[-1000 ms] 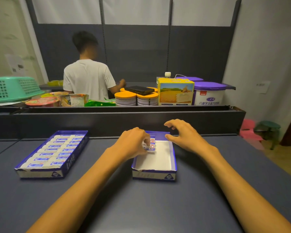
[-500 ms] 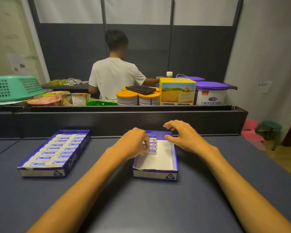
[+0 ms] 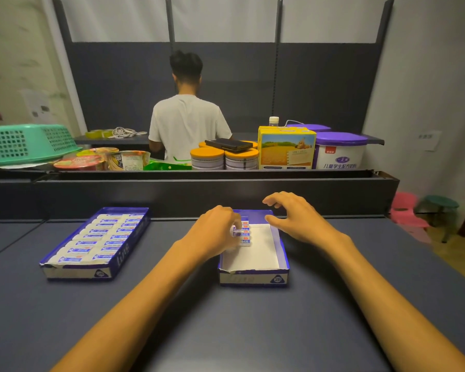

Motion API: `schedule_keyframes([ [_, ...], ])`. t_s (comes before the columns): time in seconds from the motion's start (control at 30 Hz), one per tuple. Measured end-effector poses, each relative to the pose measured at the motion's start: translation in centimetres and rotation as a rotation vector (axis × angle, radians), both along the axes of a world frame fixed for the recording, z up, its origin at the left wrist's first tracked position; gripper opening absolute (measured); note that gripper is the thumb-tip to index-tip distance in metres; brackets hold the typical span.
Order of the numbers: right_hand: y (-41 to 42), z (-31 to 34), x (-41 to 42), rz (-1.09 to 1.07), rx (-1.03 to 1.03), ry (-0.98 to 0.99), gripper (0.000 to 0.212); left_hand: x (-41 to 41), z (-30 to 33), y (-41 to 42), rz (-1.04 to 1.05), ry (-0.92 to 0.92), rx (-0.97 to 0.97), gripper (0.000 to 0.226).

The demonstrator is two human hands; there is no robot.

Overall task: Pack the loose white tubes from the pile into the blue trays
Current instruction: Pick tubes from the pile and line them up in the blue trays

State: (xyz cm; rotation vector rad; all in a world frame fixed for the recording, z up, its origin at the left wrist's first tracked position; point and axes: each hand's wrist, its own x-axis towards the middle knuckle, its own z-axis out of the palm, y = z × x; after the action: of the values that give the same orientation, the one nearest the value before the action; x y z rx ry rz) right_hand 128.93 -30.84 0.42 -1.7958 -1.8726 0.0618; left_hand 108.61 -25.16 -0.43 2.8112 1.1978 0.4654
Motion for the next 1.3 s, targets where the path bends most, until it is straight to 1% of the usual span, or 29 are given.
schedule_keyframes([
  [0.13, -0.4, 0.6, -0.4, 0.016, 0.018, -0.005, 0.041, -1.2, 1.2, -0.1, 0.027, -0.099, -0.003, 0.045],
  [0.27, -0.6, 0.8, -1.3, 0.049, -0.006, -0.020, 0.044, -4.2, 2.2, -0.2, 0.087, -0.126, 0.017, 0.050],
  [0.43, -0.6, 1.3, -4.1, 0.102, -0.037, -0.026, 0.048, -9.3, 2.4, -0.7, 0.185, -0.079, 0.045, 0.050],
  [0.67, -1.5, 2.1, -12.0, 0.218, -0.076, -0.078, 0.052, -16.3, 2.4, -2.3, 0.272, 0.007, 0.079, 0.051],
  [0.77, -1.5, 2.3, -16.8, 0.248, -0.082, -0.129, 0.054, -20.4, 2.6, -3.3, 0.324, 0.024, 0.119, 0.050],
  [0.87, -1.5, 2.0, -23.0, 0.290, -0.062, -0.178, 0.056, -26.4, 2.6, -4.7, 0.374, 0.020, 0.123, 0.051],
  [1.0, -2.0, 1.3, -33.0, 0.371, -0.024, -0.203, 0.054, -37.1, 2.3, -7.0, 0.457, 0.034, 0.130, 0.051],
  [1.17, -1.2, 0.4, -46.2, 0.457, 0.023, -0.317, 0.054, -50.3, 1.6, -9.7, 0.559, 0.055, 0.113, 0.053],
  [1.3, -0.4, 0.5, -56.2, 0.522, 0.042, -0.359, 0.054, -59.5, 1.1, -11.7, 0.636, 0.063, 0.101, 0.053],
])
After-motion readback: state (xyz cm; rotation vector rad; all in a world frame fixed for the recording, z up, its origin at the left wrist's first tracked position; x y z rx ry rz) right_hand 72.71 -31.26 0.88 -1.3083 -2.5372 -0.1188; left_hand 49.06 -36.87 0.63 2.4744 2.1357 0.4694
